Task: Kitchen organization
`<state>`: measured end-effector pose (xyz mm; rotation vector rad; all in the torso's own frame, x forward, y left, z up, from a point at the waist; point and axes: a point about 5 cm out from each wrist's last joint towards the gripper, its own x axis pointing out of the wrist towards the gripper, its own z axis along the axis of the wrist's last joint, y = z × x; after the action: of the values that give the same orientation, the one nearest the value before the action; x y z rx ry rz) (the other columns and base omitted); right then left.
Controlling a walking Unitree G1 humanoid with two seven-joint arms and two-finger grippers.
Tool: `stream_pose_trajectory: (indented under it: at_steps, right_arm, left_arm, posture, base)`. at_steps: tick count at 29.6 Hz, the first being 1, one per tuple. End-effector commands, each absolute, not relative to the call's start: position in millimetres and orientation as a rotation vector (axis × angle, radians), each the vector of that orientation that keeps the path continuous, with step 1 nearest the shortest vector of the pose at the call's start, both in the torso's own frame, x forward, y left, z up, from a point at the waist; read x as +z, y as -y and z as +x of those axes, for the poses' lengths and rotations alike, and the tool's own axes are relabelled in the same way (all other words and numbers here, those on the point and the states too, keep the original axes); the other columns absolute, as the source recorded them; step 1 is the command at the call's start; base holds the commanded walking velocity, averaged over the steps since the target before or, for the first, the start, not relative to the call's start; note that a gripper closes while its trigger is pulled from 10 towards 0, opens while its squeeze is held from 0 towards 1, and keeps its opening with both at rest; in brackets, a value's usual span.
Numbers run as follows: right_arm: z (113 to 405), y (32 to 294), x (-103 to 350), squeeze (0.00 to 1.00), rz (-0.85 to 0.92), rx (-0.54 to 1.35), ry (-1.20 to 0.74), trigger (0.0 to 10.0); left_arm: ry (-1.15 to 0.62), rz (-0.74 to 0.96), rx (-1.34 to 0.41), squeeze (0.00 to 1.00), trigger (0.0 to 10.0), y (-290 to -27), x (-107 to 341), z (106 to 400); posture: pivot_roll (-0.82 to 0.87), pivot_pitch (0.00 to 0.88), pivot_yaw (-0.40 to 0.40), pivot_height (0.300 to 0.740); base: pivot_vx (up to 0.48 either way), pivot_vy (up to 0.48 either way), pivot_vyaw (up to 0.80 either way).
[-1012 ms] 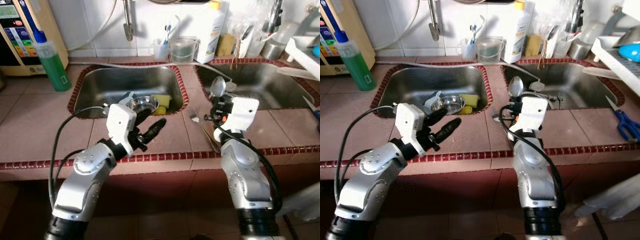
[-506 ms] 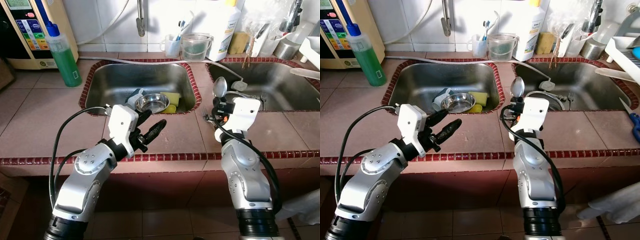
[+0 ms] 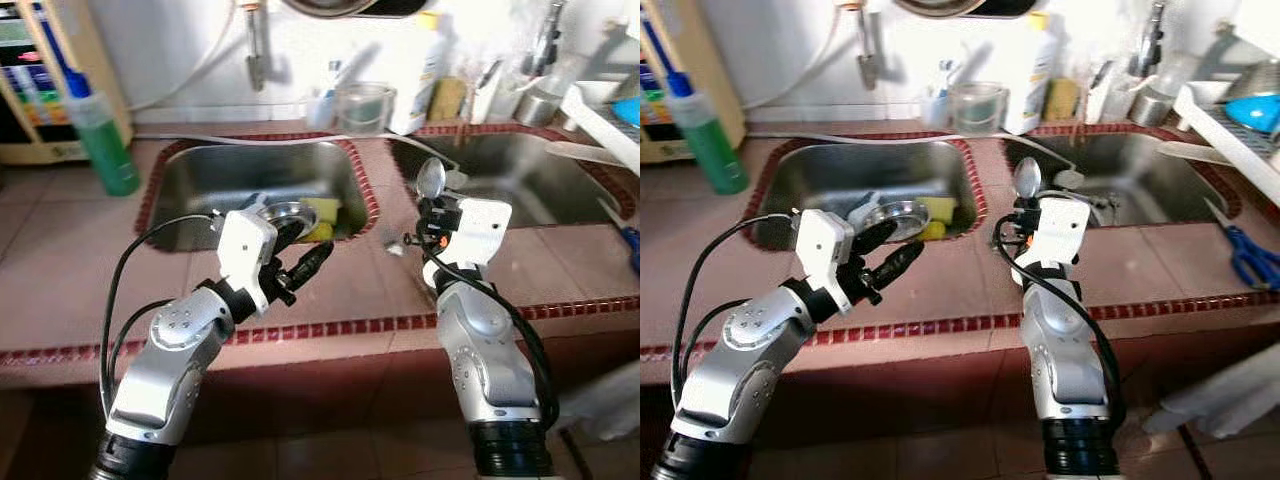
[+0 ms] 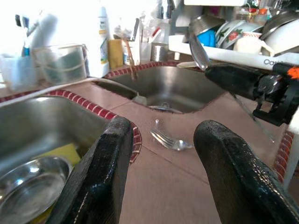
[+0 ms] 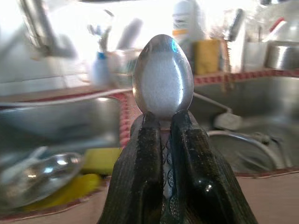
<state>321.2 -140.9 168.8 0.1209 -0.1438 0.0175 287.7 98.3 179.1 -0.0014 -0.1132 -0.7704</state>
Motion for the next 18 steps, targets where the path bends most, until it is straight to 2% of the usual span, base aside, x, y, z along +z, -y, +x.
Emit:
stream_pose_trajectory:
  at_steps: [1, 14, 18]
  right_arm:
    - [320.2, 131.1, 172.8, 0.00, 0.131, 0.054, 0.160, 10.0]
    - [318.7, 131.0, 171.8, 0.00, 0.129, 0.064, 0.154, 10.0]
    - [318.7, 131.0, 172.0, 0.00, 0.125, 0.080, 0.149, 10.0]
  left_arm:
    - [0.112, 0.007, -0.769, 0.00, 10.0, -102.4, 180.8, 287.4]
    - [0.110, 0.001, -0.765, 0.00, 10.0, -102.3, 180.7, 286.3]
    - [0.123, -0.004, -0.757, 0.00, 10.0, -103.1, 183.5, 287.5]
  posture:
    - [-0.10, 0.055, 0.008, 0.703]
    - [-0.10, 0.063, 0.006, 0.703]
    - [-0.11, 0.067, 0.005, 0.703]
  base:
    - [0.345, 0.000, 0.00]
    - [0.340, 0.000, 0.00]
    - [0.000, 0.000, 0.00]
